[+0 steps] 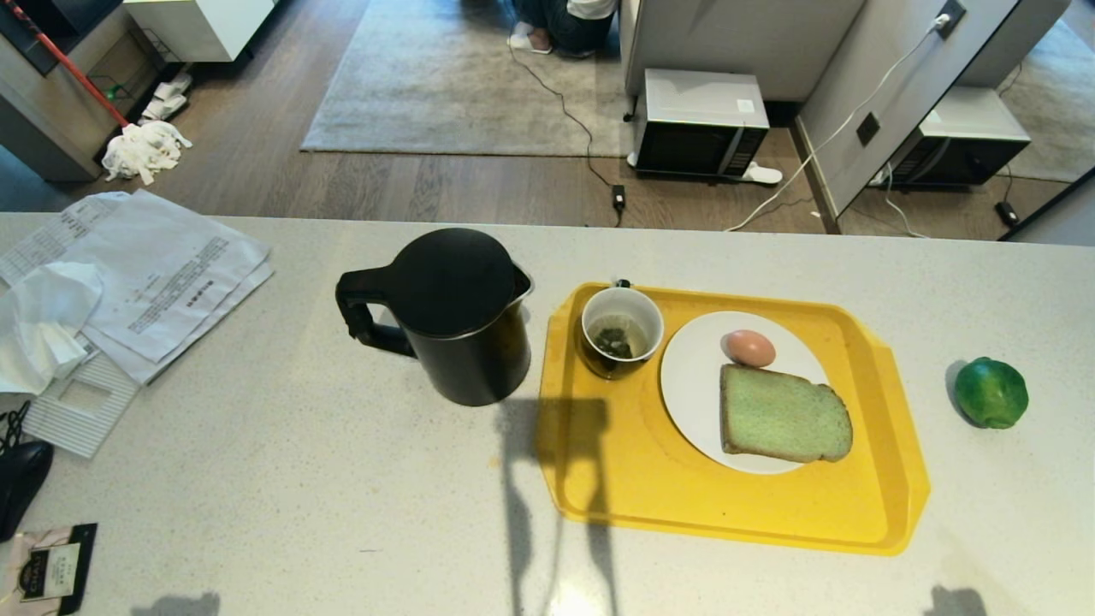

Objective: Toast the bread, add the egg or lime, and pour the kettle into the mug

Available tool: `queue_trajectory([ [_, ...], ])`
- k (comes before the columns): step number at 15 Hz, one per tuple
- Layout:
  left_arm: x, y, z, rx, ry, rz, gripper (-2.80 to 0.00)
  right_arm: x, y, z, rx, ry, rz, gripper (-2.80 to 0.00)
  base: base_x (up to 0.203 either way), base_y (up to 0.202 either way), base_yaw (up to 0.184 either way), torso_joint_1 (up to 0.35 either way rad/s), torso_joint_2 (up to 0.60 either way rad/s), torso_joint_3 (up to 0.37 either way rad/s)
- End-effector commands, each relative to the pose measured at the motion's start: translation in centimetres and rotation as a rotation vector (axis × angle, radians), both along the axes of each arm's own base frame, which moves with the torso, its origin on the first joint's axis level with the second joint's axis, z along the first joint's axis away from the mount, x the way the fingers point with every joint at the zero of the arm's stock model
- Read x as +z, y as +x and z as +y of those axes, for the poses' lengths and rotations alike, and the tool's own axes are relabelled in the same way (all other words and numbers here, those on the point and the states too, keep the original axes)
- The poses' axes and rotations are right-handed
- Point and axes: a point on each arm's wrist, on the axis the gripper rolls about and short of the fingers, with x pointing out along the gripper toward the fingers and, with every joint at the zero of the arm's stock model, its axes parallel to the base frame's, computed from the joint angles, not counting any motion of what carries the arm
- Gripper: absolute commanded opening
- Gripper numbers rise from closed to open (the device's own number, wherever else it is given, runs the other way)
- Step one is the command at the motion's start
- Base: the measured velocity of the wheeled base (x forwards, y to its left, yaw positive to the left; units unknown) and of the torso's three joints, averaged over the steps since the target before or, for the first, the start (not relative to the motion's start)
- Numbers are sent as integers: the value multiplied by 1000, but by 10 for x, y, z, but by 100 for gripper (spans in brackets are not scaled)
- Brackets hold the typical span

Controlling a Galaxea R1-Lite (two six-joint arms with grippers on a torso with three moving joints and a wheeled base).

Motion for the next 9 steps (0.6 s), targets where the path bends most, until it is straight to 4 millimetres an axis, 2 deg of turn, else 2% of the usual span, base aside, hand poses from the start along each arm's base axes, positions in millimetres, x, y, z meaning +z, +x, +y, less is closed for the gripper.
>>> queue_trajectory([
  [1,0,0,0,9,-1,1,-280,0,0,0,1,0,1,-280,0,0,0,-54,109,52],
  [5,0,0,0,9,-3,1,-280,0,0,0,1,0,1,-280,0,0,0,-66,130,81],
  [9,0,0,0,8,-3,1,-280,0,0,0,1,0,1,-280,0,0,0,-64,114,222],
])
